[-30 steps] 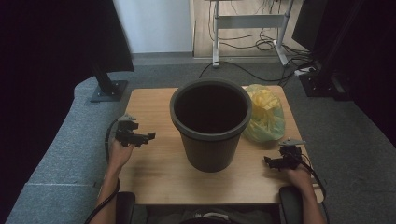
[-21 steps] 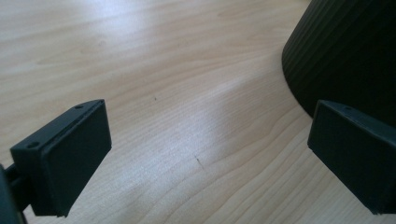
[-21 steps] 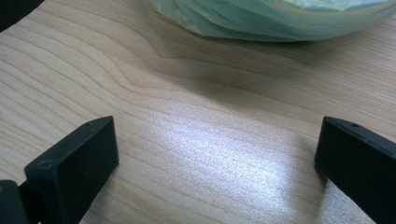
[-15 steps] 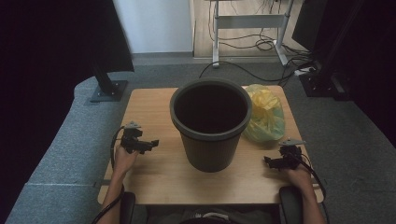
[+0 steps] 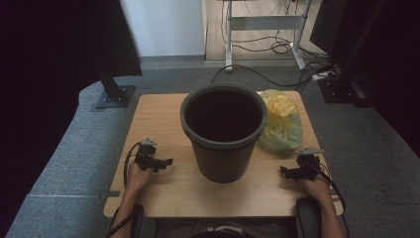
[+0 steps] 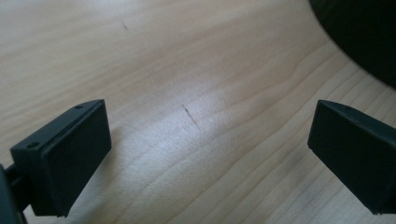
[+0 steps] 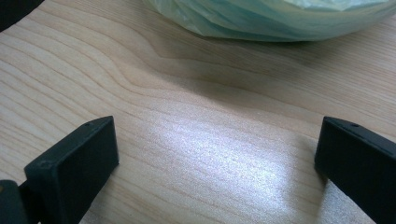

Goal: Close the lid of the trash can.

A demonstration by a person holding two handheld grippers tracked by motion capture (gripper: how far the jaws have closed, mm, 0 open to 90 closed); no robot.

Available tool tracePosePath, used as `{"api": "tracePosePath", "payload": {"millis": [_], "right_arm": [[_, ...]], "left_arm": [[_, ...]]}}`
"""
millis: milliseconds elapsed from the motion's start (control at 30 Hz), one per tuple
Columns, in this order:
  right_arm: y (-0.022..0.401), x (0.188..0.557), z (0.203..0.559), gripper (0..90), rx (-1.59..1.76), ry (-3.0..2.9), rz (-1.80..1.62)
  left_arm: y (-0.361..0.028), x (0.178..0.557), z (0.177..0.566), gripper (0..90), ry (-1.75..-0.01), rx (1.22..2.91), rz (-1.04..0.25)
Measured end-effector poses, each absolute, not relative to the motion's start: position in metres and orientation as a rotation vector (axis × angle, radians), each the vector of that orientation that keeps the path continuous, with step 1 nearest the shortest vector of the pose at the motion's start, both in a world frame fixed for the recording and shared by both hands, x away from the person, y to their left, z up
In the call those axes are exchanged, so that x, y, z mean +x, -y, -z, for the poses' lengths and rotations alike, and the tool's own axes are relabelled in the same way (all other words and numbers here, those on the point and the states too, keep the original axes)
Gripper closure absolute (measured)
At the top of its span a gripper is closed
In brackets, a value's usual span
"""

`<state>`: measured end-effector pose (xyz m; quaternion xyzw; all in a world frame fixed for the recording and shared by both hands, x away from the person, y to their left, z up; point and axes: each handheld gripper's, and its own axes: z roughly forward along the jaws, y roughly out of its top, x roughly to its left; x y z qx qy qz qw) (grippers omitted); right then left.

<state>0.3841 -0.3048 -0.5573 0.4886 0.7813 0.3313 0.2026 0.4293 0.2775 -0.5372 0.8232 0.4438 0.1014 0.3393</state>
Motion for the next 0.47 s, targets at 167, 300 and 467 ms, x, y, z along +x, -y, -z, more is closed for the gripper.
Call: {"api": "tracePosePath", "payload": {"millis": [167,300,467], "right_arm": [[0.305,0.384,0.557,0.0,1.364,-2.181,-0.925],[0.305,0.384,0.557,0.0,1.364,-2.181,-0.925],[0.305,0.384,0.557,0.0,1.364,-2.181,-0.925]], "left_arm": [[-0.27,0.428,0.543,0.0,-1.131,2.194,-0.319],[-0.265,0.426,0.547,0.0,-1.115,2.217,-0.387],[-0.264,0.426,0.547,0.0,-1.112,2.217,-0.385]]}}
